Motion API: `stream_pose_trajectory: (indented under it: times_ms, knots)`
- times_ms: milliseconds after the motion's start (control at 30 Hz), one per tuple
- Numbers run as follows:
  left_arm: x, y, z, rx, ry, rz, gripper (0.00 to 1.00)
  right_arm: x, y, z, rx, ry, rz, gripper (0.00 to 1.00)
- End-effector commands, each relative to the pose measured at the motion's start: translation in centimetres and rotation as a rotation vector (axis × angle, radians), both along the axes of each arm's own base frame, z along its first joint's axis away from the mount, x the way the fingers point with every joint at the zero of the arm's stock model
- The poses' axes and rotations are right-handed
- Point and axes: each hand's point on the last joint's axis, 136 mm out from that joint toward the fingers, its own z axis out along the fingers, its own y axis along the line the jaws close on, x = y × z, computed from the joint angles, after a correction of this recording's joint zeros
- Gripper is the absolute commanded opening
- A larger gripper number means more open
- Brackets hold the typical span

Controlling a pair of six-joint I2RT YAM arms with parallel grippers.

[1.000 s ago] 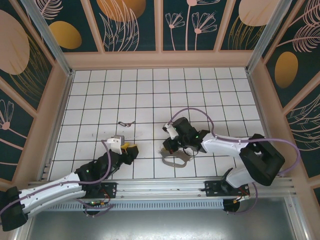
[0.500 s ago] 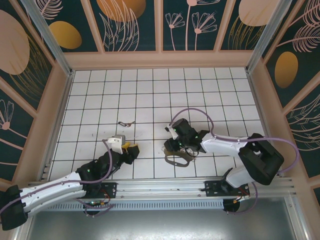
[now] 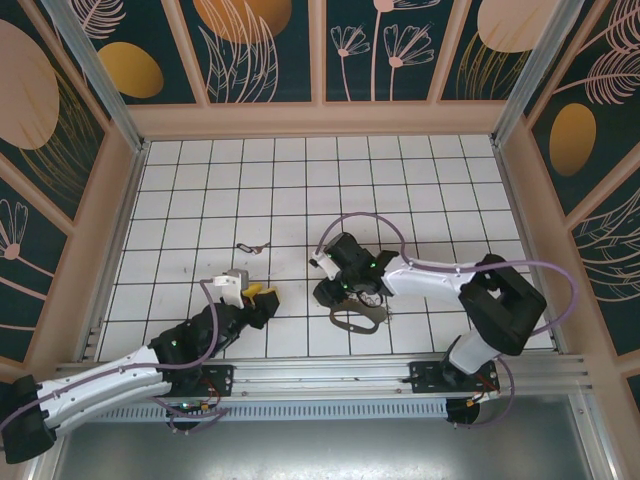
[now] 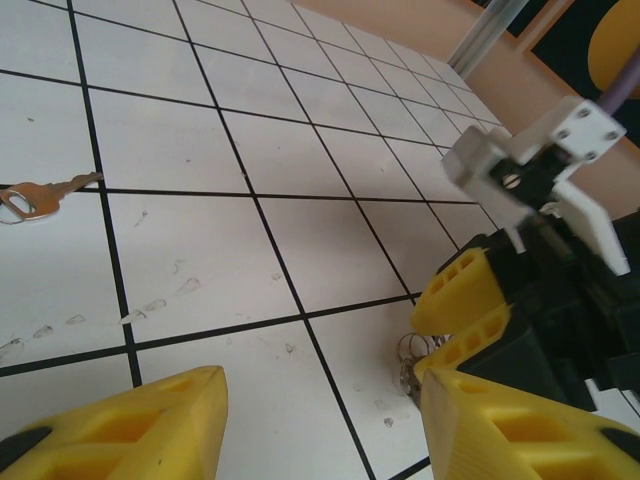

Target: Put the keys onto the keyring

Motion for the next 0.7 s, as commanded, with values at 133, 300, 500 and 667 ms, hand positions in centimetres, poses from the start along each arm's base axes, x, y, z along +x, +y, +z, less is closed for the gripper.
stream_pose_trajectory:
  times_ms: [133,300,500,667]
  knots:
    - [0.0,0.1,-0.3,0.007,-0.012,-0.004,0.54,-0.2,0.1,-1.4,-0.017,0.072,0.054,0.45]
    - [0.0,0.2,-0.4,0.01,-0.013,-0.001,0.55,-0.2,-0.1,-1.9,-0.024,0.086,0.057,0.47]
    - [0.2,0.1,-0.5,0.01,-0.016,0.002,0.56,-0.4,-0.4,-2.6,-0.052,0.093,0.07,0.46]
    - [0.2,0.0,-0.6,0.014,-0.012,0.001,0.56,-0.5,-0.5,-2.5,-0.066,0.093,0.083,0.38]
